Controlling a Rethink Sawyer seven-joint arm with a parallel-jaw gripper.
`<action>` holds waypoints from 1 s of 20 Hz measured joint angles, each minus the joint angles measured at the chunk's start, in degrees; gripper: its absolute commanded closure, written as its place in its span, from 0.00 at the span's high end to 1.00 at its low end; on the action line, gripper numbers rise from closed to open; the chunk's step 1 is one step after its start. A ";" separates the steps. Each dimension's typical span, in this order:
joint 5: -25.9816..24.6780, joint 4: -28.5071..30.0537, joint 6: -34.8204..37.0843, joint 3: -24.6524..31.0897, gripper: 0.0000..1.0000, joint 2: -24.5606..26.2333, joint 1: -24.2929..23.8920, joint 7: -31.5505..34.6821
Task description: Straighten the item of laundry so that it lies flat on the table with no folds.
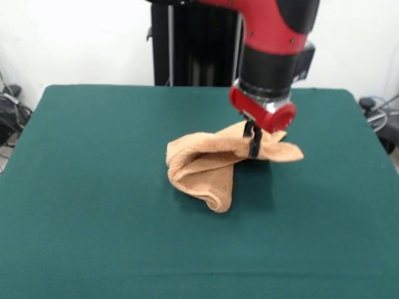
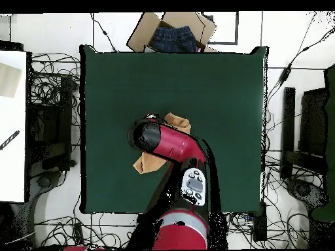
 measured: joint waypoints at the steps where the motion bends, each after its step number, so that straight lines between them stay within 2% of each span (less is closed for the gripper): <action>1: -0.25 0.52 0.01 0.29 0.00 -0.71 -0.23 0.00; 5: -1.08 2.22 0.00 2.04 0.00 -2.86 -2.09 0.00; 13: -3.89 3.87 -0.02 6.00 0.00 -3.32 -7.17 0.00; 20: -4.49 3.99 0.88 5.63 0.00 -4.57 -5.37 0.00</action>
